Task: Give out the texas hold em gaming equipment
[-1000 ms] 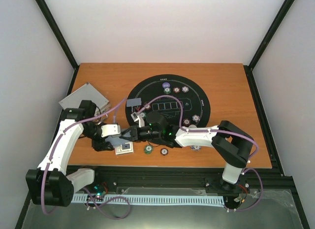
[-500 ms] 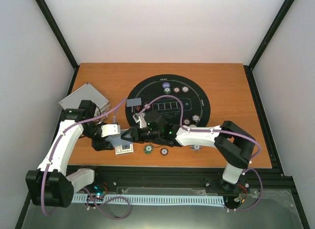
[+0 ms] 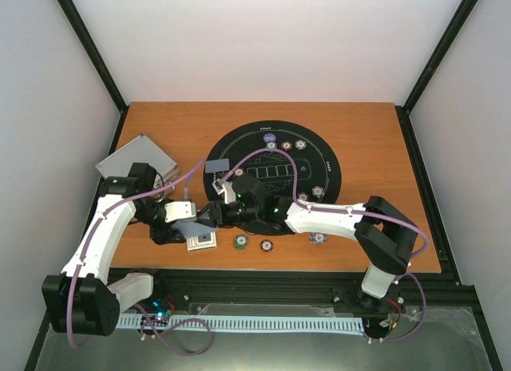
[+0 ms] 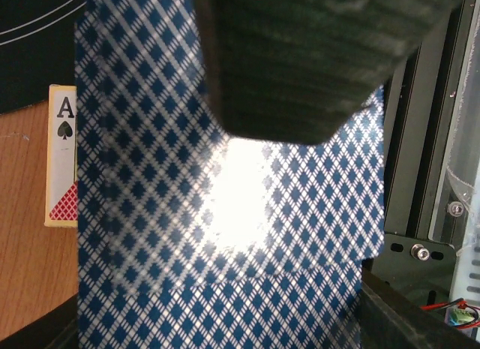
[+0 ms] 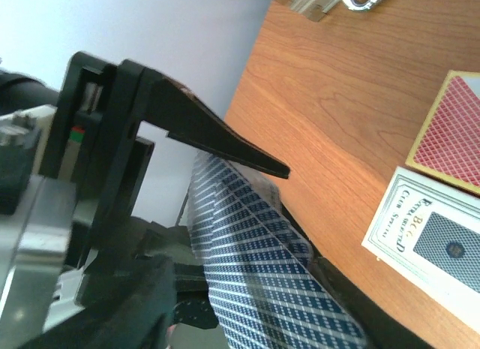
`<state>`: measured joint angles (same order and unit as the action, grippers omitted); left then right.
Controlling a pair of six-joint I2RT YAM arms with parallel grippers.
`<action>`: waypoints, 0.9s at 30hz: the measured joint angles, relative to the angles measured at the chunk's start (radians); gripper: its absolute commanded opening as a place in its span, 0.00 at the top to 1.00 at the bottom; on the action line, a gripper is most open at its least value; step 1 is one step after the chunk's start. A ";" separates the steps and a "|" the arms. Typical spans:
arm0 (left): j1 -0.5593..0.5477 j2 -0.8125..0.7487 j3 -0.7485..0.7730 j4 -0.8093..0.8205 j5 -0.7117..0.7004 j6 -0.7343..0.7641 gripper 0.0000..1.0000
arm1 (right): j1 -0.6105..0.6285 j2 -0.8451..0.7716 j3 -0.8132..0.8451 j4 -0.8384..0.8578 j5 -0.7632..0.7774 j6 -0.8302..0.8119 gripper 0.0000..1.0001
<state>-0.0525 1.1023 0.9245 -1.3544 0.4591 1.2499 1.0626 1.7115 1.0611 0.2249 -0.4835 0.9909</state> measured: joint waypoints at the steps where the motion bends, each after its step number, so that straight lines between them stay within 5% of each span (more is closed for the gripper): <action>1: 0.000 0.000 0.000 0.000 0.001 0.000 0.99 | 0.000 0.000 0.003 -0.010 0.000 -0.007 0.42; 8: 0.000 0.000 0.000 0.000 0.002 0.000 0.99 | -0.009 -0.030 -0.011 -0.068 0.002 -0.029 0.27; 27: 0.000 0.040 0.021 -0.003 0.038 -0.032 0.99 | -0.014 -0.098 -0.102 -0.088 0.001 0.007 0.33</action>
<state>-0.0525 1.1419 0.9451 -1.3575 0.4969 1.2182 1.0489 1.6135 0.9592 0.1371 -0.4828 0.9977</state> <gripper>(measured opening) 0.656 0.703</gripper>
